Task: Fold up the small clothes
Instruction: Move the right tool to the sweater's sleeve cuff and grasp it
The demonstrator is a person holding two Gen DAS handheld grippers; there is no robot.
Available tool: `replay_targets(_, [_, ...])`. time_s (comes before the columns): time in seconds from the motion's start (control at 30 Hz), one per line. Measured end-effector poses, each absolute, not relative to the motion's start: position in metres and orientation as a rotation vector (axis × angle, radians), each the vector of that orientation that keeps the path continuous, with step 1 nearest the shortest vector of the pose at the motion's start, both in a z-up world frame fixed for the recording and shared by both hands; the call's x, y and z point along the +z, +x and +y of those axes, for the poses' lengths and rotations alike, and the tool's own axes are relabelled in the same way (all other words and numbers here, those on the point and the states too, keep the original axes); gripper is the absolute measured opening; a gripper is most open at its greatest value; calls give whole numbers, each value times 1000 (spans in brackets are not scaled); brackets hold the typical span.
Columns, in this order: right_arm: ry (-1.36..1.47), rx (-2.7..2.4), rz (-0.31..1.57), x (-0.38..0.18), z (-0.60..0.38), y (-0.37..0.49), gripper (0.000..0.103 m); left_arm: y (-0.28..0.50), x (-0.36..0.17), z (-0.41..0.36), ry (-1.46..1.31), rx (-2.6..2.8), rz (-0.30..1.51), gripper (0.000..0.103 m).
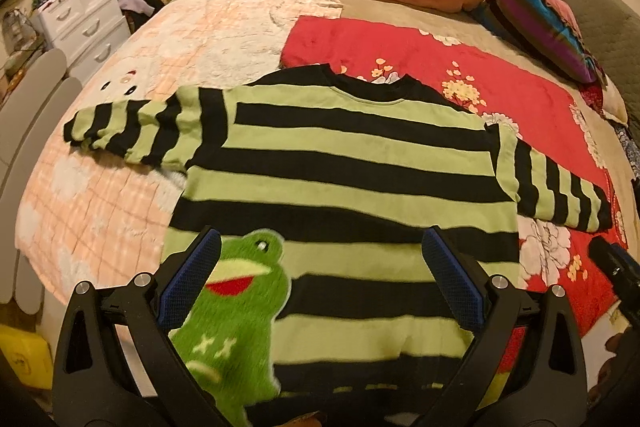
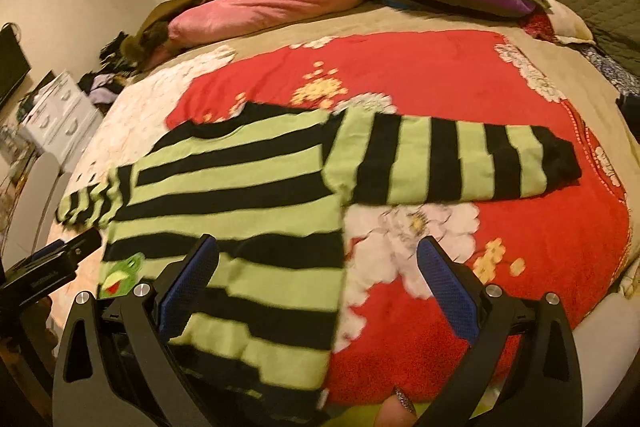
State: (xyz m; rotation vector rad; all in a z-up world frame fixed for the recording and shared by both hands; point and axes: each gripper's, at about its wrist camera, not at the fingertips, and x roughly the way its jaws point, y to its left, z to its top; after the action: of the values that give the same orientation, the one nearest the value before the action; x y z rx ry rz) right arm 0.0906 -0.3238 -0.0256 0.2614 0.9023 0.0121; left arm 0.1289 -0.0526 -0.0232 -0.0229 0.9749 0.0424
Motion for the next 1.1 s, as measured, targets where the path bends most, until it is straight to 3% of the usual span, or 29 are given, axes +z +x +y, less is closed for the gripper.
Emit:
replay_targets(0.67, [293, -364, 815, -56, -477, 137, 99, 232, -61, -102, -42, 2, 978, 95])
replay_targets(1.1, [409, -543, 905, -112, -611, 154, 99, 260, -118, -111, -51, 3, 998, 95])
